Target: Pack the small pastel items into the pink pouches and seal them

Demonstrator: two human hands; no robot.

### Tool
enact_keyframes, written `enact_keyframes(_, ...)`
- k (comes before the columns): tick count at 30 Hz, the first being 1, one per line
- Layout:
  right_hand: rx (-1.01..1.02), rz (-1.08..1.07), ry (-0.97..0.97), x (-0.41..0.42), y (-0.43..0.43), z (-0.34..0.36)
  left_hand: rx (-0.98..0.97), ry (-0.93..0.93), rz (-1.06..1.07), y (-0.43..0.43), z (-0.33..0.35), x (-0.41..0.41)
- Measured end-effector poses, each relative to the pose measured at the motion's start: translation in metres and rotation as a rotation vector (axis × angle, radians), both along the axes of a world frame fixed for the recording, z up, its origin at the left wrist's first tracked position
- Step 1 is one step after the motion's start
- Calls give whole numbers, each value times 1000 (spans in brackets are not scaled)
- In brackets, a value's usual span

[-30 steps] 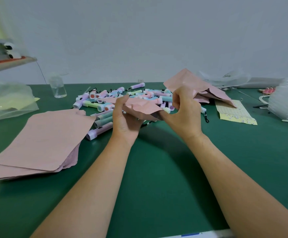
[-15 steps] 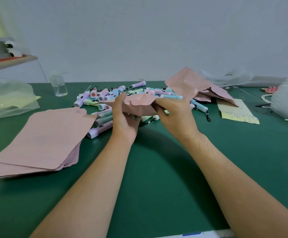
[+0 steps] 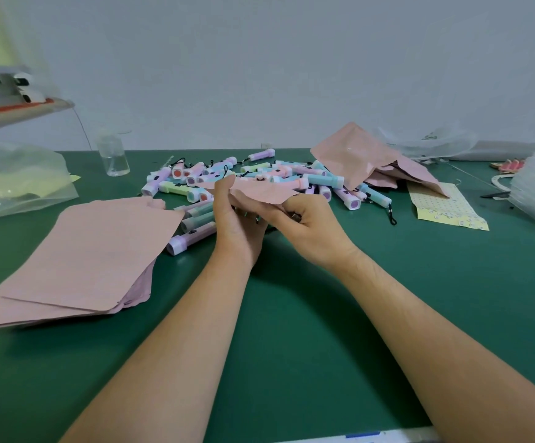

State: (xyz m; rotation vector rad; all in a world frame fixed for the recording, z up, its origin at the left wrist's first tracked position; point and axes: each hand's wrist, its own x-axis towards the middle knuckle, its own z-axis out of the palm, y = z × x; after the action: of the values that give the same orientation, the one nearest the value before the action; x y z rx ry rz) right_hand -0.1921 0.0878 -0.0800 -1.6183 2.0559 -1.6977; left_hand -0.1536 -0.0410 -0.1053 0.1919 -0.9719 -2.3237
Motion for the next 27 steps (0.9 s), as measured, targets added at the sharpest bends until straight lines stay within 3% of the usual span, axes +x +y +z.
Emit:
enact_keyframes(6, 7, 72, 41, 3, 2, 0, -45, 22, -21, 1, -1, 2)
enact_keyframes(10, 58, 202, 15, 2, 10, 6, 71, 71, -99, 0, 2, 5)
enact_keyframes(14, 175, 60, -14, -9, 5, -1, 140, 125, -166, -2, -1, 3)
enact_keyframes(17, 302, 28, 97, -12, 2, -4, 124, 95, -121, -2, -3, 1)
enact_keyframes(21, 299, -24, 267, -5, 2, 0, 135, 79, -91, 1, -5, 0)
enact_keyframes(27, 532, -14, 361, -13, -2, -5, 171, 61, -72, 5, -3, 1)
